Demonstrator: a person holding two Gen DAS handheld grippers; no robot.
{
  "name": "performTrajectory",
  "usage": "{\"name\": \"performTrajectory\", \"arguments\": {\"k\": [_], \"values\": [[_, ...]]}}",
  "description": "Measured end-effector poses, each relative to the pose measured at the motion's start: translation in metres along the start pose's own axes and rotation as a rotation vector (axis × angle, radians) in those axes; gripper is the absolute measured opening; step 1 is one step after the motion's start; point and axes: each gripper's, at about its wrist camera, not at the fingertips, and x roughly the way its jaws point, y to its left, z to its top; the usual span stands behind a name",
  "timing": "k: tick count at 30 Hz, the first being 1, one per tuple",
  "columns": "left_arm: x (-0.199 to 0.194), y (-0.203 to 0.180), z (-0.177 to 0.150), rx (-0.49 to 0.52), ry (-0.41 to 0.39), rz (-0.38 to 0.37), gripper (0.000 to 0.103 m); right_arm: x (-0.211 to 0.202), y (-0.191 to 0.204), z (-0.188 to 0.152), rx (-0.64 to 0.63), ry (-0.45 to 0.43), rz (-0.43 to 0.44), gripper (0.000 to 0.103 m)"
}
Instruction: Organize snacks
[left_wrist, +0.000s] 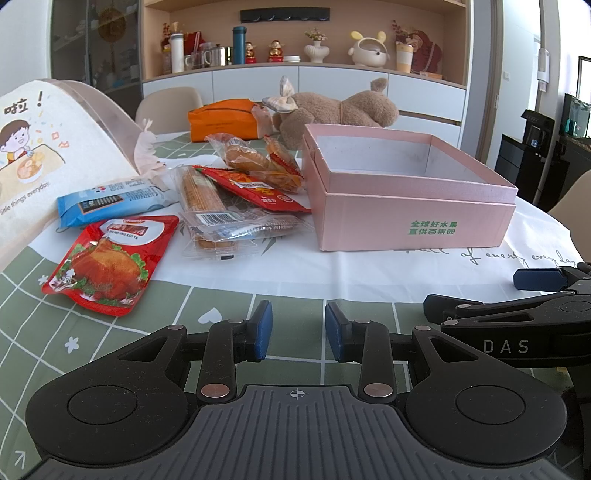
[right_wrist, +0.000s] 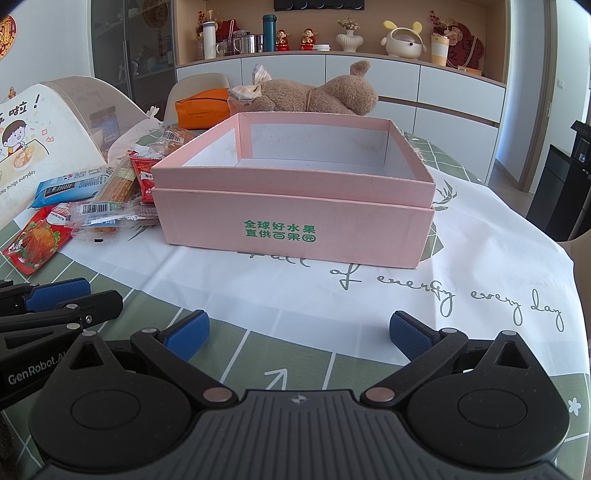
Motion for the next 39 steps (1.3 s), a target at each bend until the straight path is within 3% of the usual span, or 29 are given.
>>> {"name": "performTrajectory", "arguments": {"k": [23, 25, 27, 29, 33, 36, 39], "values": [[-0.003, -0.002, 0.0, -0.009, 0.006, 0.0, 0.037, 0.001, 0.0, -0.001, -0.001, 0.0, 0.001, 0.103], [-0.004, 0.0, 0.003, 0.003, 0.037, -0.01, 0.037, 0.001, -0.001, 0.004, -0.018, 0.038, 0.016, 0.103], [-0.003, 0.009, 0.013, -0.012, 0.104, -0.055, 0.036, 0.005, -0.001, 0.012, -0.038, 0.113, 0.047, 0.103], [-0.003, 0.022, 0.024, -0.043, 0.149, -0.079, 0.038, 0.008, 0.001, 0.013, -0.041, 0.133, 0.039, 0.103], [-0.001, 0.063, 0.054, -0.069, 0.168, -0.004, 0.037, 0.012, 0.0, 0.028, -0.044, 0.219, 0.041, 0.103], [0.007, 0.097, 0.073, -0.103, 0.187, 0.01, 0.037, 0.015, 0.004, 0.033, -0.038, 0.251, 0.031, 0.103], [0.013, 0.127, 0.089, -0.074, 0.172, 0.044, 0.037, 0.013, 0.012, 0.041, -0.006, 0.279, 0.023, 0.092]]}}
